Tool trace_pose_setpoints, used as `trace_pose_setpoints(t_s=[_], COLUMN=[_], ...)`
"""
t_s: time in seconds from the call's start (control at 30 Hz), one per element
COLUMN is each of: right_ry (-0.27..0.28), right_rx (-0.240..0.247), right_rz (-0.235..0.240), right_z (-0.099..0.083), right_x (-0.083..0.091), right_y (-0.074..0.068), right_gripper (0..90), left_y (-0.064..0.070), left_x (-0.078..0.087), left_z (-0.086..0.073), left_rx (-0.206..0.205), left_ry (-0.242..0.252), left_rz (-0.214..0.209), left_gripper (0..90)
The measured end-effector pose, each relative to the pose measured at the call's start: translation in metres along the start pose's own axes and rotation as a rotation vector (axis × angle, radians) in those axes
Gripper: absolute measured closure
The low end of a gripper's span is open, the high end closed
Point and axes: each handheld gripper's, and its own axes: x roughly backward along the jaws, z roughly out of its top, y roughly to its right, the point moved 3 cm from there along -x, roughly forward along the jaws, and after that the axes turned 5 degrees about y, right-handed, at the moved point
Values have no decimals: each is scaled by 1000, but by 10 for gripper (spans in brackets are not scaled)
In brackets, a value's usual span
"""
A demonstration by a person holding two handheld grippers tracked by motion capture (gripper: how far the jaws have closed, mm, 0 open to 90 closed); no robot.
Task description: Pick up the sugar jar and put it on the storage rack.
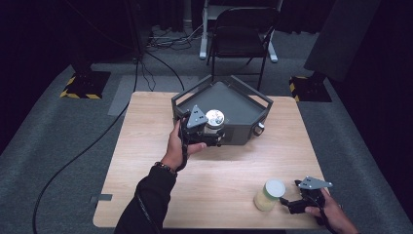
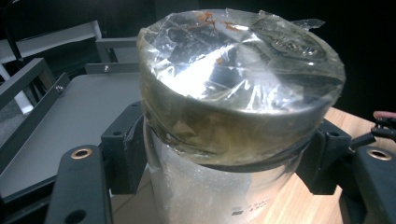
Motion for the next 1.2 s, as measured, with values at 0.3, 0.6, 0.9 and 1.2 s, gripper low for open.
trace_pose_setpoints(t_s=[0.3, 0.6, 0.9, 1.2], right_ry=[0, 1, 0, 1], right_rx=[1, 3, 5, 6], right_rz=[2, 5, 8, 10], right_z=[0, 0, 0, -1], right_x=[0, 0, 0, 0], right_y=[0, 0, 0, 1], right_gripper=[0, 0, 0, 0], left_y=[-8, -19, -29, -37], left_x=[-15, -30, -43, -53], left_z=[5, 9, 13, 12], left_rx=[4, 21, 42, 57], left_ry=[1, 7, 11, 3], left_rz=[32, 67, 115, 148], left_gripper=[298, 299, 299, 299])
